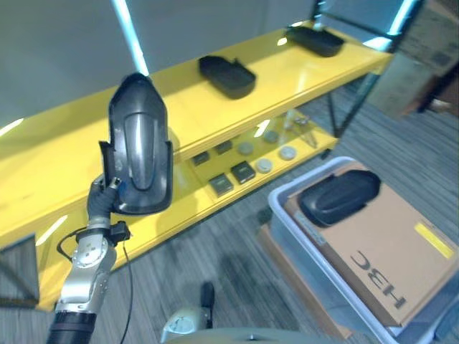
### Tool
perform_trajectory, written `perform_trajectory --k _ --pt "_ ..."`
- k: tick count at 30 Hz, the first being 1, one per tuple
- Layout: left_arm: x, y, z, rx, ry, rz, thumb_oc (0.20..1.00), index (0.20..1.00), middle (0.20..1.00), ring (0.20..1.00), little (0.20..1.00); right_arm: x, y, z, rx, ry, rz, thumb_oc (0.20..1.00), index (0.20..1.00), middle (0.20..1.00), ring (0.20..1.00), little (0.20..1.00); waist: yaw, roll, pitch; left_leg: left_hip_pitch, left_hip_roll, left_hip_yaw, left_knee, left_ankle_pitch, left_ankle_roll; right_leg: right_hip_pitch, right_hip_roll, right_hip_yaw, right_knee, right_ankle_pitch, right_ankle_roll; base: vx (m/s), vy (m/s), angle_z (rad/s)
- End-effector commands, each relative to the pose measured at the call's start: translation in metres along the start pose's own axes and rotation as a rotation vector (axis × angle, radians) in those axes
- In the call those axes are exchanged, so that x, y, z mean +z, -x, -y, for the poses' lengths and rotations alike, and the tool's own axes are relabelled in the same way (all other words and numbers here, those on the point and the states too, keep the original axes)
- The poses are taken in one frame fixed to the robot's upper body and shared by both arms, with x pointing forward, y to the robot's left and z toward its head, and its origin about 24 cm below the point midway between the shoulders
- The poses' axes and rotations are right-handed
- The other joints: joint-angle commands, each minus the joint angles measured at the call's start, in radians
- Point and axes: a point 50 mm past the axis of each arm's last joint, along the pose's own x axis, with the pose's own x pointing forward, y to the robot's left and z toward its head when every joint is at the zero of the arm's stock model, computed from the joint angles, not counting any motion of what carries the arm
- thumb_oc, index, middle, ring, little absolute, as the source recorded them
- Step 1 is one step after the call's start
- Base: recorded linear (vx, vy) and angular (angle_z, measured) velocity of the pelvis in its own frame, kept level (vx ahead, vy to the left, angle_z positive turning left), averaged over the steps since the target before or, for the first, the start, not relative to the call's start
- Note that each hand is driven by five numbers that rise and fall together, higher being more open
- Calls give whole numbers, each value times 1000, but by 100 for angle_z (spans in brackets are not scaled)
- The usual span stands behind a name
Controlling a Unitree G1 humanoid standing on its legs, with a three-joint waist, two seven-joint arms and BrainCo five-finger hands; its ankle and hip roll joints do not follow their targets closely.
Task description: Move parts from the plastic box to the shelf.
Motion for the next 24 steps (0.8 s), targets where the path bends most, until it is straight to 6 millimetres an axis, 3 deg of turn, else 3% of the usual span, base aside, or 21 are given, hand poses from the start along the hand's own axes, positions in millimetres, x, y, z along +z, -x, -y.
perform_trajectory --k 1,4,7,9,11,12,14,15,16,18,19,21,22,24 --pt "40 -11 -3 -22 31 222 200 200 200 200 200 -10 0 -6 9 37 -38 1000 1000 1000 1000 1000 -4 5 -11 -68 34 47 -9 43 -116 -70 27 40 32 15 9 311 202 38" --pt "37 -6 -9 4 32 218 200 200 200 200 200 -5 0 -2 -3 108 -50 1000 1000 1000 1000 1000 16 3 -4 -59 36 58 0 32 -101 -61 3 36 85 -27 5 315 179 6" --pt "36 -5 -12 21 25 226 200 200 200 200 200 -5 -1 -4 36 192 -49 1000 1000 1000 1000 1000 46 -15 -19 -44 10 33 49 -30 -65 -37 -38 32 92 -46 18 325 155 -32" --pt "40 -7 -9 3 13 228 200 200 200 200 200 -6 -1 -9 41 129 -54 1000 1000 1000 1000 1000 67 -26 -36 -37 -15 7 70 -60 -38 -11 -81 21 137 -73 34 385 184 -15" --pt "42 -11 -5 -11 11 224 200 200 200 200 200 -5 -1 -10 40 80 -56 1000 1000 1000 1000 1000 61 -30 -41 -28 -42 -6 77 -70 -10 -35 -119 39 242 -52 61 324 236 9" --pt "42 -15 0 -20 3 222 200 200 200 200 200 -7 -1 -10 36 3 -52 1000 1000 1000 1000 1000 45 -27 -42 -15 -70 -14 78 -79 17 -80 -162 74 374 4 83 256 296 22" --pt "42 -21 10 -28 2 222 200 200 200 200 200 -4 -1 -5 23 -97 -29 1000 1000 1000 1000 1000 11 -10 -29 18 -111 -37 81 -105 63 -197 -211 149 661 96 94 290 348 41" --pt "40 -22 13 -21 10 222 200 200 200 200 200 1 -1 3 11 -125 -5 1000 1000 1000 1000 1000 -19 8 -14 57 -122 -50 71 -118 83 -310 -195 225 817 133 82 277 229 47" --pt "40 -23 15 -14 13 223 200 200 200 200 200 3 -1 7 12 -116 12 1000 1000 1000 1000 1000 -40 21 -1 78 -123 -62 68 -122 85 -372 -164 249 836 132 70 191 86 40" --pt "40 -24 16 -15 13 225 200 200 200 200 200 5 -1 9 16 -108 27 1000 1000 1000 1000 1000 -54 25 13 97 -115 -78 69 -128 80 -401 -137 266 764 134 58 145 -166 35" --pt "43 -25 19 -26 15 232 200 200 200 200 200 8 -1 11 20 -112 46 1000 1000 1000 1000 1000 -63 24 27 99 -98 -93 79 -128 73 -397 -119 261 599 170 42 166 -341 40" --pt "47 -26 23 -44 18 242 200 200 200 200 200 11 -2 12 22 -140 52 1000 1000 1000 1000 1000 -75 5 35 121 -93 -126 82 -152 58 -366 -94 295 255 198 52 239 -432 35" --pt "50 -26 28 -66 16 247 200 200 200 200 200 13 -2 14 19 -145 55 1000 1000 1000 1000 1000 -86 -6 38 137 -89 -157 83 -171 51 -339 -72 343 49 214 67 349 -465 36" --pt "51 -22 32 -97 22 248 200 200 200 200 200 13 -2 10 15 -137 44 1000 1000 1000 1000 1000 -94 -20 37 163 -69 -187 87 -197 51 -343 -66 396 -36 245 95 375 -443 105"
